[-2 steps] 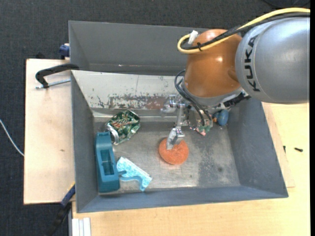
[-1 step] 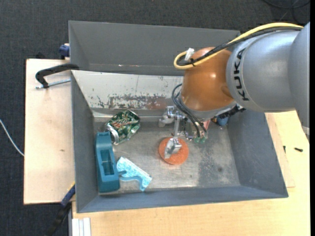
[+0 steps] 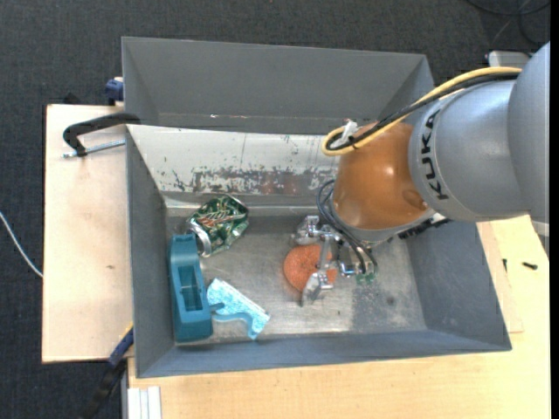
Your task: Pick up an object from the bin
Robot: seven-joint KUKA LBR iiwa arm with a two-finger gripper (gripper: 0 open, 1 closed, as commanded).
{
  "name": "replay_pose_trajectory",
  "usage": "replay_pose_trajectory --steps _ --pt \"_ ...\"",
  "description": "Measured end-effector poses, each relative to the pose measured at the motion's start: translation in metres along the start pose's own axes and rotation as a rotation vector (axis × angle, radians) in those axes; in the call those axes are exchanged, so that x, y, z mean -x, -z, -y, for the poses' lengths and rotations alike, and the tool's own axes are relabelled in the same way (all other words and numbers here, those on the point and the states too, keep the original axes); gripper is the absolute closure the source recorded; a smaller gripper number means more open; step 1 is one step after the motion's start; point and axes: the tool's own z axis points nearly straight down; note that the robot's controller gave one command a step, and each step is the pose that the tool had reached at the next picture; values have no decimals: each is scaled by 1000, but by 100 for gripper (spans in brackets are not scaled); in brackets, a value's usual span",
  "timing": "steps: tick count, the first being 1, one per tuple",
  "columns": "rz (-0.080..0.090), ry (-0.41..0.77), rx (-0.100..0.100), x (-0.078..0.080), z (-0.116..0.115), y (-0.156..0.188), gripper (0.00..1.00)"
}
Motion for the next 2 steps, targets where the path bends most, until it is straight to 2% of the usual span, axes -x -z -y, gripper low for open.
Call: replay_pose_trajectory --steps 1,2 --pt "7 -92 -2 -3 69 0 100" --pt "7 -92 -2 -3 69 0 100"
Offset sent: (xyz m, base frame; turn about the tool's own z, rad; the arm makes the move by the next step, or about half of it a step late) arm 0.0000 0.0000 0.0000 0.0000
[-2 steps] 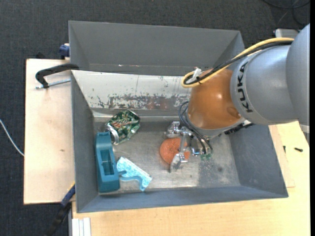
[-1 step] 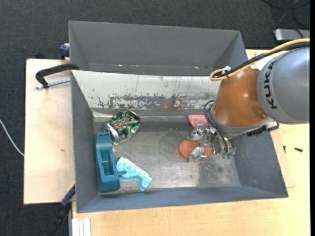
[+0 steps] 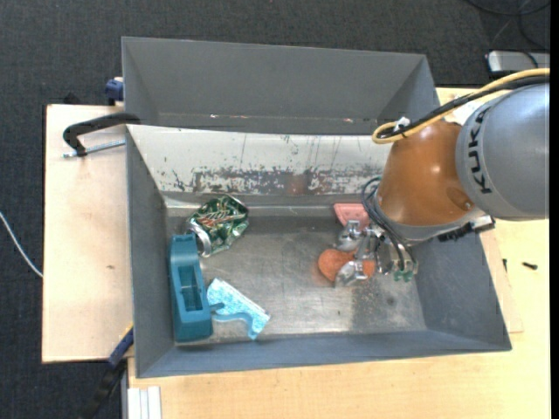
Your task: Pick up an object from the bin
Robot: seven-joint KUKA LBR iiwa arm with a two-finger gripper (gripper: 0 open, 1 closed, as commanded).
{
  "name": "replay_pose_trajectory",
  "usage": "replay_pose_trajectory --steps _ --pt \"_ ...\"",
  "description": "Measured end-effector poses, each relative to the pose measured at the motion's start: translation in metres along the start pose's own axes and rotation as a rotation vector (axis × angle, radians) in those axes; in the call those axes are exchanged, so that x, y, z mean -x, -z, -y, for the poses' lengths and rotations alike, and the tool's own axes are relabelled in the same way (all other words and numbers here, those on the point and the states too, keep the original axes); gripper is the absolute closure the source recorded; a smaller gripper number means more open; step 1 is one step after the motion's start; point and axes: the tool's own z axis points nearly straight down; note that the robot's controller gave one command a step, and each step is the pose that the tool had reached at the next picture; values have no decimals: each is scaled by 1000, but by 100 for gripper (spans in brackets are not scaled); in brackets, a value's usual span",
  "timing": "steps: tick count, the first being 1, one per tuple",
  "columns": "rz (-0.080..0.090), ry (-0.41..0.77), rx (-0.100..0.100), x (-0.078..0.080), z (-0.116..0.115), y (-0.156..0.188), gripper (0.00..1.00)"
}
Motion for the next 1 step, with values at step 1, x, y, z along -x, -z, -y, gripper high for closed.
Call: replay_pose_trajectory --steps 1 --pt "-1 -49 1 9 3 100 100"
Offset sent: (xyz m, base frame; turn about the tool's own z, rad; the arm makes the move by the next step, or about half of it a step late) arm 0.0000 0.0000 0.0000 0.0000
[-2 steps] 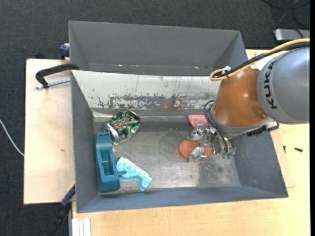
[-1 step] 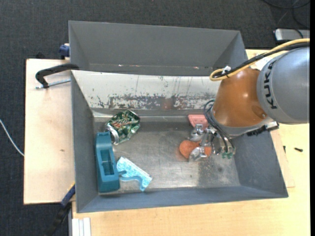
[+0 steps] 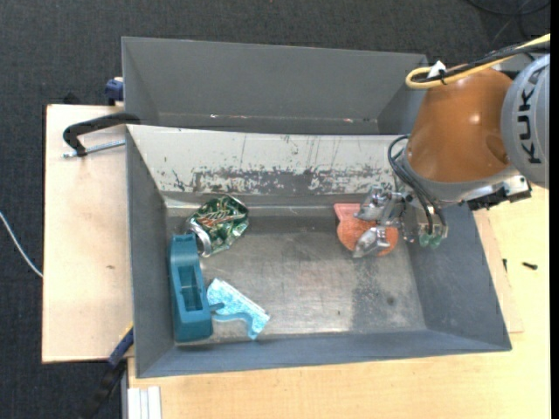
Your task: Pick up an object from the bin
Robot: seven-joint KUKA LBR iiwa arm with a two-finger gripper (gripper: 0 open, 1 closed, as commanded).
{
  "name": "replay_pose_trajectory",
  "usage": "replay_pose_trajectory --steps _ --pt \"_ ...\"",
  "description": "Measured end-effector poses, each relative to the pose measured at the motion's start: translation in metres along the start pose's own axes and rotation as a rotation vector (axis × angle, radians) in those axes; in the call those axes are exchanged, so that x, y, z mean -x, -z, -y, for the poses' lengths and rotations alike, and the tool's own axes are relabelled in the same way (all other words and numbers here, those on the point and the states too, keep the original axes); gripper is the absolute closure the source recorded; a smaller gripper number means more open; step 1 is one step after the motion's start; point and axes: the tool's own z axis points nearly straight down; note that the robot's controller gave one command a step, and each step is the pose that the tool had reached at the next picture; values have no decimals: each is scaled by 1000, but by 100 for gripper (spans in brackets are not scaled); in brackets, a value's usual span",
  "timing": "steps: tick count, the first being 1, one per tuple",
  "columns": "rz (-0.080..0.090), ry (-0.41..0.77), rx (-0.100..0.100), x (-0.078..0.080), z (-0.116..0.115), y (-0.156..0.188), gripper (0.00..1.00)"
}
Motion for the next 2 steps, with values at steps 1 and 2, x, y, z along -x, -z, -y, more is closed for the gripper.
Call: replay_pose_trajectory --steps 1,2 --pt "0 0 0 0 0 0 100" --pt "1 -17 0 9 9 43 100"
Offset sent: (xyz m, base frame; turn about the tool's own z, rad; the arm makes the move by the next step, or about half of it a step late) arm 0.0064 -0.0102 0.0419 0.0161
